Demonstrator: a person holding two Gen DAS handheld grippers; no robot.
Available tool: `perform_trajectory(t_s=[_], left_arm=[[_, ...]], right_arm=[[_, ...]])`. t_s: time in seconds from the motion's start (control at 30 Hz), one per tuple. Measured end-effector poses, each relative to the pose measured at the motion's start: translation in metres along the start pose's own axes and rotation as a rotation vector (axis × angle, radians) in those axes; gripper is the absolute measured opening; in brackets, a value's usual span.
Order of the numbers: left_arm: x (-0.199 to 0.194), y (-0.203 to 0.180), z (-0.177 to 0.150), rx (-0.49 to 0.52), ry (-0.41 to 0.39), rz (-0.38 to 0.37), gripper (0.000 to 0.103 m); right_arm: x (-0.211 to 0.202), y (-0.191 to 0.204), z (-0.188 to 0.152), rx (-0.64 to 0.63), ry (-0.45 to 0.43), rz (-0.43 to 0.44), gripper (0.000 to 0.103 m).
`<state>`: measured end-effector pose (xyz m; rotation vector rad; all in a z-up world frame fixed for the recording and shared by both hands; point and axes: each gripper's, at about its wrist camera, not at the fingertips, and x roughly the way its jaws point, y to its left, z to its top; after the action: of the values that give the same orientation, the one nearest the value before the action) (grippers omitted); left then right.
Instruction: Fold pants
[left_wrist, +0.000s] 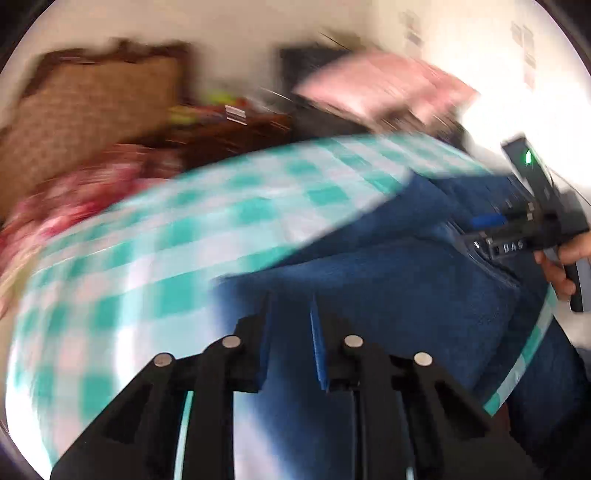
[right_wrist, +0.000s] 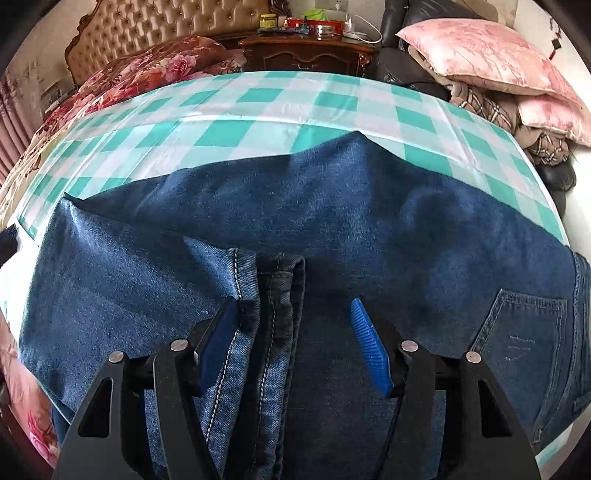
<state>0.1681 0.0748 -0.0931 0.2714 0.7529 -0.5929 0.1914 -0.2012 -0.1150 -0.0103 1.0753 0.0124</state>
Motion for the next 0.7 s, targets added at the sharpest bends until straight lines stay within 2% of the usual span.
perform_trajectory(t_s=[0.03,0.1,0.17,0.2,0.23,0.3,0.4,0.43,0.5,0.53,0.6,0.67,0.7], left_arm=[[0.027,0.001,0.011,0.039,0.048,-0.024,0.019],[0.056,0.014,0.019,0.043,0.094,0.022,0.019],[0.072,0.042,0.023,-0.062,0.111,0.117,0.02],[0.07,0.051,0.023,-0.109,0.105,0.139,0.019],[0.054,0.056,0.025,-0.16,0.054,0.111,0.019],[0.03,0.041,0.023,-0.131,-0.022,0.043,0.025],[0.033,0.018,0.015,-0.074,0.015,-0.037,0.033],[0.044,0.015,0.011,-0.067,0.047,-0.016,0.034],[0.069,0.024,0.008,-0.092,0.106,0.116,0.034],[0.071,0.038,0.011,-0.192,0.11,0.204,0.034],[0.057,0.05,0.018,-0.322,0.068,0.278,0.034],[0.043,0.039,0.023,-0.314,0.024,0.225,0.042],[0.035,0.028,0.025,-0.297,0.008,0.195,0.053]], right_arm=[[0.001,0.0,0.0,0.002,-0.001,-0.001,0.06],[0.001,-0.002,0.0,0.009,-0.001,0.005,0.06],[0.002,-0.003,-0.001,0.011,-0.001,0.012,0.061],[0.001,-0.004,-0.002,0.011,-0.002,0.016,0.061],[-0.001,-0.006,-0.002,0.012,-0.004,0.02,0.061],[-0.013,-0.01,-0.002,0.017,-0.05,0.022,0.061],[-0.031,-0.014,0.002,0.037,-0.117,0.059,0.061],[-0.035,-0.01,0.006,0.033,-0.135,0.078,0.061],[-0.034,0.008,0.014,-0.027,-0.142,0.09,0.061],[-0.031,0.016,0.017,-0.053,-0.139,0.081,0.061],[-0.023,0.029,0.021,-0.083,-0.137,0.064,0.061],[-0.006,0.032,0.023,-0.078,-0.094,0.02,0.059],[0.002,0.031,0.021,-0.067,-0.072,-0.01,0.056]])
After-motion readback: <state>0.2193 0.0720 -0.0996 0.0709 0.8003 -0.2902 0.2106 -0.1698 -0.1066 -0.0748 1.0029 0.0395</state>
